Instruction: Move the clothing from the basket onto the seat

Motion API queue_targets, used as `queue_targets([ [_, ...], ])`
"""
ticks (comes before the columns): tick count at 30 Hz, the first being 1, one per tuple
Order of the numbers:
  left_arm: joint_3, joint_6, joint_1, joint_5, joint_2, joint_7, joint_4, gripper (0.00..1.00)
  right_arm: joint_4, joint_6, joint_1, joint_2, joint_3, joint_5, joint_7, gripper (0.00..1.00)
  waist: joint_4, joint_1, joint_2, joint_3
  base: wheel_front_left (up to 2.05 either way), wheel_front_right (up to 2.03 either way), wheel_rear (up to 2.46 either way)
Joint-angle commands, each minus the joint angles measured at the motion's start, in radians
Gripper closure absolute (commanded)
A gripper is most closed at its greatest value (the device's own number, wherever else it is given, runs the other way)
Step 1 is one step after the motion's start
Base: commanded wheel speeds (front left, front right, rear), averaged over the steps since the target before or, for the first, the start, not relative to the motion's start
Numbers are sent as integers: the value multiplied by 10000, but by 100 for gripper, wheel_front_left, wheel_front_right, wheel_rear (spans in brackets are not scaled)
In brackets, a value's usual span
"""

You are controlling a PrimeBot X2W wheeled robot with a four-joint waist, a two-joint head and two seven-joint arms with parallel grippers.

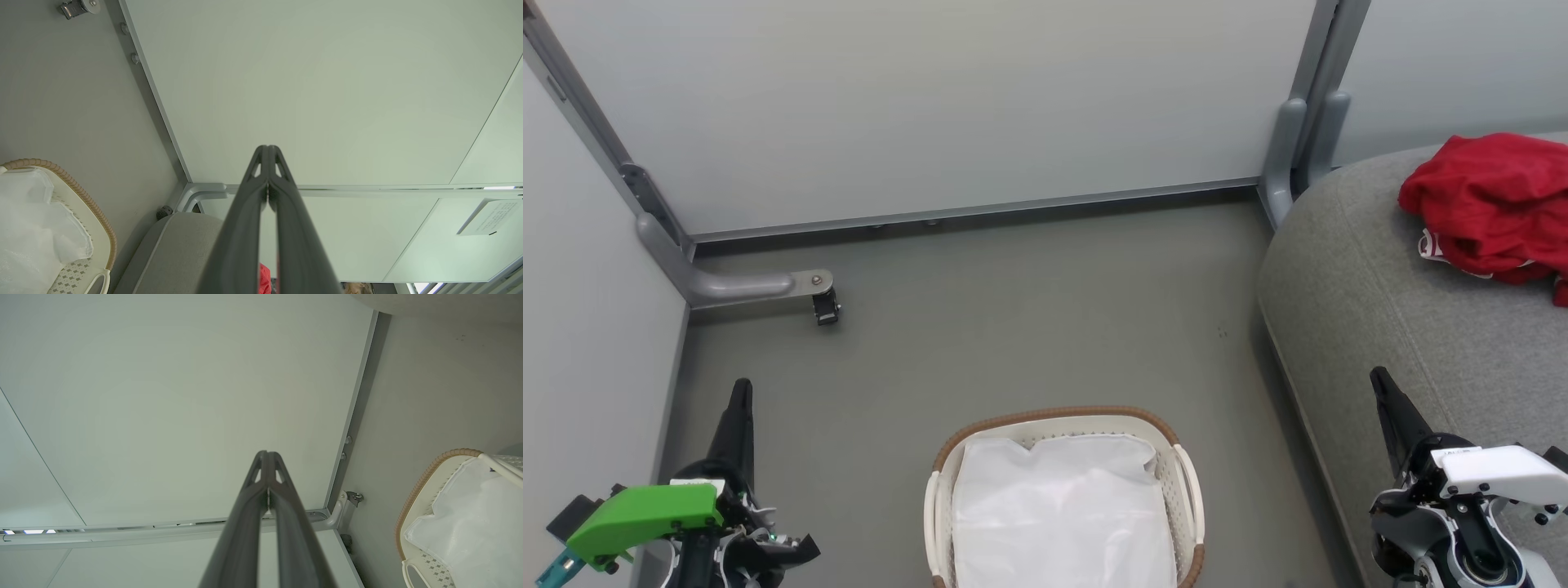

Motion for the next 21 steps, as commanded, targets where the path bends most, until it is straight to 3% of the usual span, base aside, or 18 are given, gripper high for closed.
queue_targets([
  [1, 31, -39, -111, 33, 32, 36, -14, 100, -41, -3, -67, -63, -15, 39, 14, 100, 0, 0, 0, 0, 0, 0, 0],
  [21, 36, -40, -112, 42, 27, 42, -14, 100, -41, -3, -66, -63, -14, 39, 14, 100, 0, 0, 0, 0, 0, 0, 0],
])
